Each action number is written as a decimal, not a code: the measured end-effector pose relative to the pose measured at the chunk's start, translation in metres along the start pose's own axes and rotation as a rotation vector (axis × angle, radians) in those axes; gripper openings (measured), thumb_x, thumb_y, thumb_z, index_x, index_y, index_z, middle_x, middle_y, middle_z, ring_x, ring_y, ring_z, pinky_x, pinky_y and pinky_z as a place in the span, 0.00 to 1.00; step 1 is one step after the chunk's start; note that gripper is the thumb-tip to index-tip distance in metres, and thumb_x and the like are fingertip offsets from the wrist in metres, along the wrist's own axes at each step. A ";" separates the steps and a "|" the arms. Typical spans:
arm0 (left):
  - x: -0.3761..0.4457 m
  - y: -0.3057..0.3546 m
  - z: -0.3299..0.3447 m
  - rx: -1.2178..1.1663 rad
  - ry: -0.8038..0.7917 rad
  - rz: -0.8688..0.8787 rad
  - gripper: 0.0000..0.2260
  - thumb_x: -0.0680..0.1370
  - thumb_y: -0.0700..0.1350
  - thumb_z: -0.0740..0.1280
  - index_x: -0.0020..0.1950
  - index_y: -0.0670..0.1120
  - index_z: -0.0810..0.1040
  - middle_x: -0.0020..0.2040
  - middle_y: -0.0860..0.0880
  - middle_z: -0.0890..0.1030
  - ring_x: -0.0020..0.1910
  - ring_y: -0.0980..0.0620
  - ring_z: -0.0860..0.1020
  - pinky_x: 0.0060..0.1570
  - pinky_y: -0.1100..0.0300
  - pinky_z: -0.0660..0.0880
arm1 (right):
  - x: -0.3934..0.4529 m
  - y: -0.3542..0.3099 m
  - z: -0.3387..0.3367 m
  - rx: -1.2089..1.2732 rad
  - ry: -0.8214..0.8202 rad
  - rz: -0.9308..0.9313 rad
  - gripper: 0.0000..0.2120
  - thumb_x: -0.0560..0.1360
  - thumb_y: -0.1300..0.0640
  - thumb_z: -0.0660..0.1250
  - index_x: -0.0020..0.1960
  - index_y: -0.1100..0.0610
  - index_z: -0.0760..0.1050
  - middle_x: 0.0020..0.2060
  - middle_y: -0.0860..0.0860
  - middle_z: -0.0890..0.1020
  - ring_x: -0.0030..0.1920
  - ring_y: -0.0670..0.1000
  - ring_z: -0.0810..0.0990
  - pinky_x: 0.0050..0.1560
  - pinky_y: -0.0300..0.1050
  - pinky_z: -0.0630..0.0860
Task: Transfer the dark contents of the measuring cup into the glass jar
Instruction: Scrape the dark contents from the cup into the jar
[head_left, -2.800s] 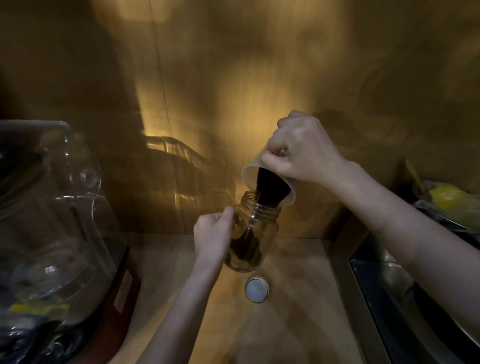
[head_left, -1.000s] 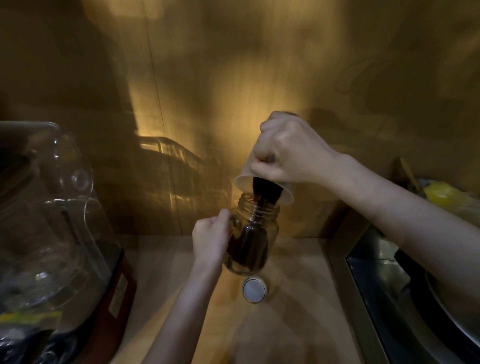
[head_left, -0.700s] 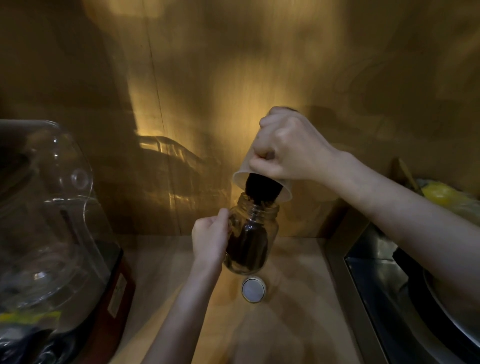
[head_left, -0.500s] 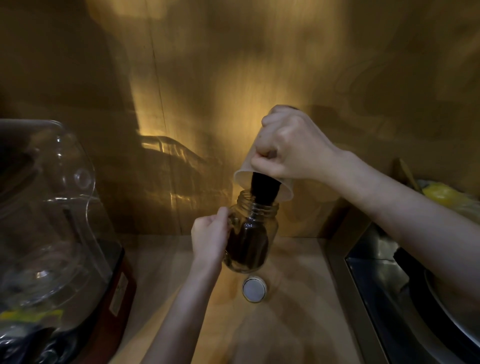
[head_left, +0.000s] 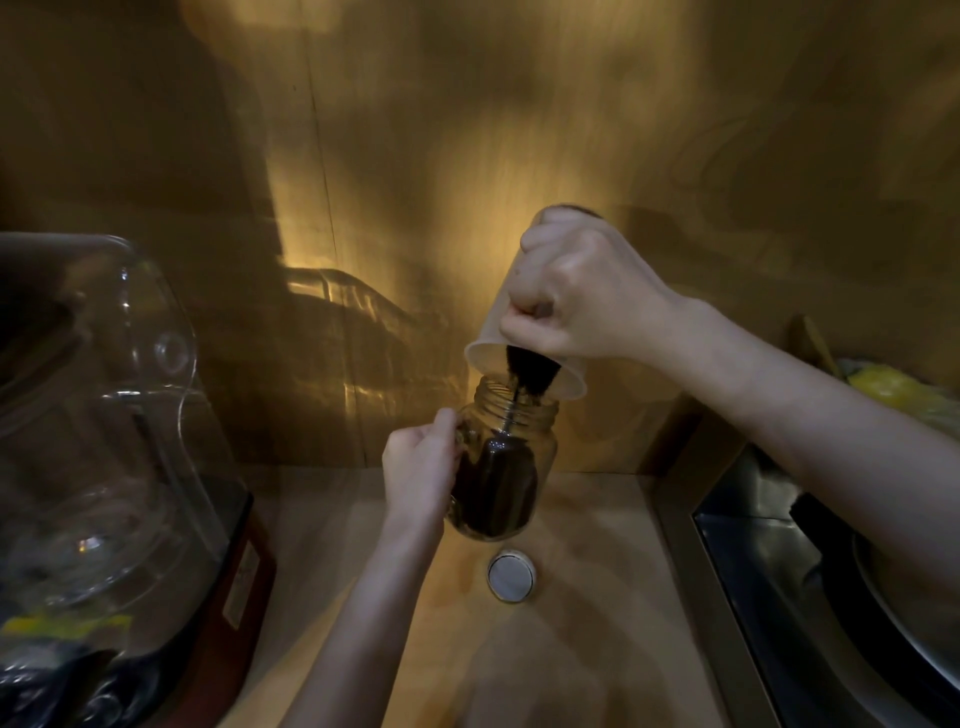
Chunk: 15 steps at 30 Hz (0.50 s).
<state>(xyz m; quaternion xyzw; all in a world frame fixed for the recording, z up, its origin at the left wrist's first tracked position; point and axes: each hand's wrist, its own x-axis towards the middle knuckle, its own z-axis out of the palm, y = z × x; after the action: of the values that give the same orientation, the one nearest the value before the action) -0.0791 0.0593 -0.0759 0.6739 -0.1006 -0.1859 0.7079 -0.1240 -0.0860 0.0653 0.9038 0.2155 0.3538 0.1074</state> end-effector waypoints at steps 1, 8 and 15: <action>0.000 0.000 0.000 -0.002 -0.001 -0.003 0.14 0.71 0.47 0.63 0.26 0.45 0.71 0.25 0.48 0.66 0.28 0.51 0.64 0.31 0.57 0.60 | 0.000 0.000 0.000 -0.001 0.006 -0.001 0.16 0.68 0.62 0.64 0.22 0.60 0.71 0.17 0.54 0.73 0.23 0.53 0.69 0.33 0.50 0.73; -0.001 0.001 0.000 0.003 0.002 -0.040 0.14 0.71 0.48 0.63 0.25 0.47 0.70 0.23 0.51 0.66 0.27 0.52 0.64 0.30 0.57 0.60 | 0.002 -0.001 0.001 -0.006 0.021 -0.018 0.16 0.67 0.63 0.64 0.21 0.60 0.70 0.17 0.55 0.73 0.23 0.54 0.68 0.32 0.51 0.74; -0.002 0.004 0.000 -0.010 -0.002 -0.055 0.14 0.71 0.47 0.63 0.26 0.46 0.72 0.22 0.52 0.67 0.27 0.52 0.65 0.31 0.57 0.62 | 0.000 -0.001 0.001 -0.012 -0.011 -0.028 0.16 0.68 0.63 0.64 0.22 0.61 0.71 0.18 0.55 0.73 0.23 0.54 0.70 0.31 0.52 0.73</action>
<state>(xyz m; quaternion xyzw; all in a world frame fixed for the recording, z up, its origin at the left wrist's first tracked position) -0.0803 0.0603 -0.0720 0.6727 -0.0818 -0.2063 0.7059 -0.1236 -0.0857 0.0642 0.9020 0.2252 0.3486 0.1189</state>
